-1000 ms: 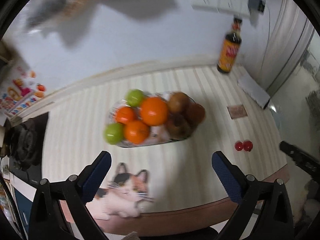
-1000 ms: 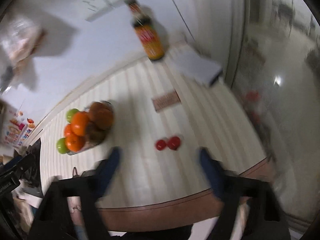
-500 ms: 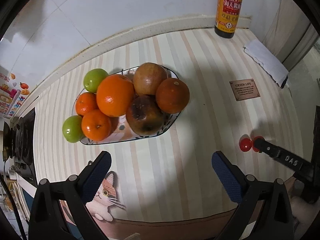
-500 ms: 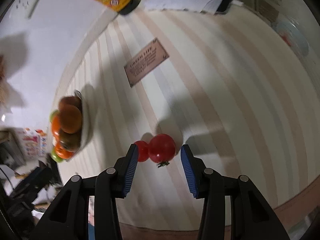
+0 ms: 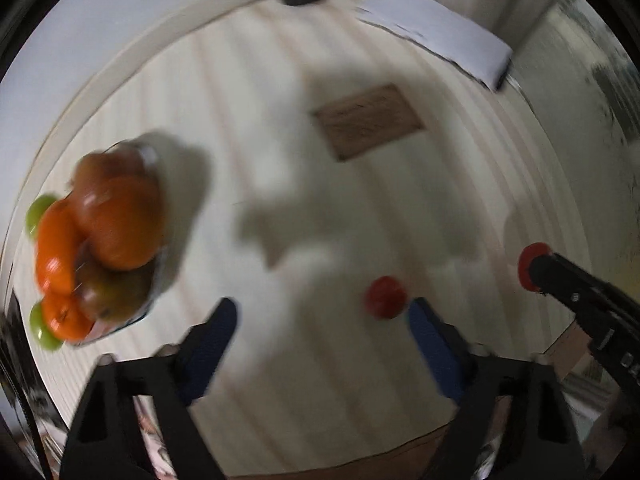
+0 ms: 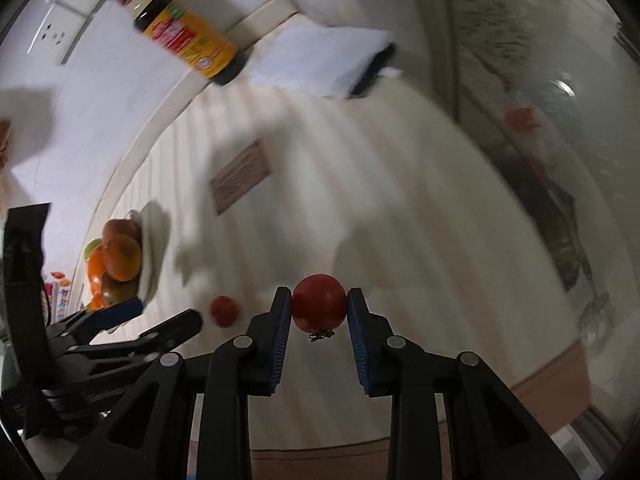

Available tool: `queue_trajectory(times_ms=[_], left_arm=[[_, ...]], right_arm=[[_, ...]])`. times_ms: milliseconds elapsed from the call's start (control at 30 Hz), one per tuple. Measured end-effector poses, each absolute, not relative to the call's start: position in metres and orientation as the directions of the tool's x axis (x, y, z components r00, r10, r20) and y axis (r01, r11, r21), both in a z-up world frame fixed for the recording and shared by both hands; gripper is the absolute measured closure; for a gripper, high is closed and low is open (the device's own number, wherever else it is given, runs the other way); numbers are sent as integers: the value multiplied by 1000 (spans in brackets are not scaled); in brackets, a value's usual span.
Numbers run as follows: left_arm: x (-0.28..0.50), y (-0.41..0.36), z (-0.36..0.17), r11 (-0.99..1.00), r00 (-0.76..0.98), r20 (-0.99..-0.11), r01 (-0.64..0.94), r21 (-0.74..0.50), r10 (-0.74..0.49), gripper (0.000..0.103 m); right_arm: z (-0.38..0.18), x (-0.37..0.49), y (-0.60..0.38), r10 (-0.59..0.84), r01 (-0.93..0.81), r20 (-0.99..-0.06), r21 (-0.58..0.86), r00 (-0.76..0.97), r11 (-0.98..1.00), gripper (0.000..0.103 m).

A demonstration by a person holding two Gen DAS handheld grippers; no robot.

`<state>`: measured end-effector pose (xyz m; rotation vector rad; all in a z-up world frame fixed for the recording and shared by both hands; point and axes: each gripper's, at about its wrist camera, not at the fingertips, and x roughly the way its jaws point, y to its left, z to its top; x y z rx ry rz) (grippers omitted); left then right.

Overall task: Organize fruits
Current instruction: 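Grasp a cherry tomato with the right tool while the left tool grasps the other tomato, then carry both cherry tomatoes over the plate with both tools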

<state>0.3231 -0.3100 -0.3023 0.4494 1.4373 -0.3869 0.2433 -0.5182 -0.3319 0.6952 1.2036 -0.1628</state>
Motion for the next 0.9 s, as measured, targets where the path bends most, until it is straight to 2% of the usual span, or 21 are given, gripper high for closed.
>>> queue_trajectory(times_ms=[67, 133, 233, 267, 333, 467, 900], left_arm=[[322, -321, -312, 842, 75, -997, 537, 56, 18, 43], [322, -327, -318, 836, 62, -998, 548, 41, 8, 45], [322, -334, -322, 828, 49, -999, 560, 26, -2, 58], [322, -335, -324, 827, 41, -999, 562, 19, -5, 65], [324, -336, -324, 828, 45, -999, 560, 11, -17, 69], [327, -337, -322, 827, 44, -998, 563, -6, -37, 84], [332, -312, -304, 853, 56, -994, 519, -54, -97, 90]], right_arm=[[-335, 237, -526, 233, 489, -898, 404, 375, 773, 72], [-336, 232, -533, 227, 506, -898, 404, 376, 762, 72], [-339, 227, -536, 222, 515, -899, 403, 377, 757, 72], [-339, 226, -536, 219, 515, -900, 400, 376, 758, 72], [-340, 225, -536, 220, 516, -900, 400, 375, 757, 72], [-339, 225, -536, 218, 514, -899, 400, 379, 759, 72], [-322, 232, -527, 212, 481, -891, 402, 401, 779, 72]])
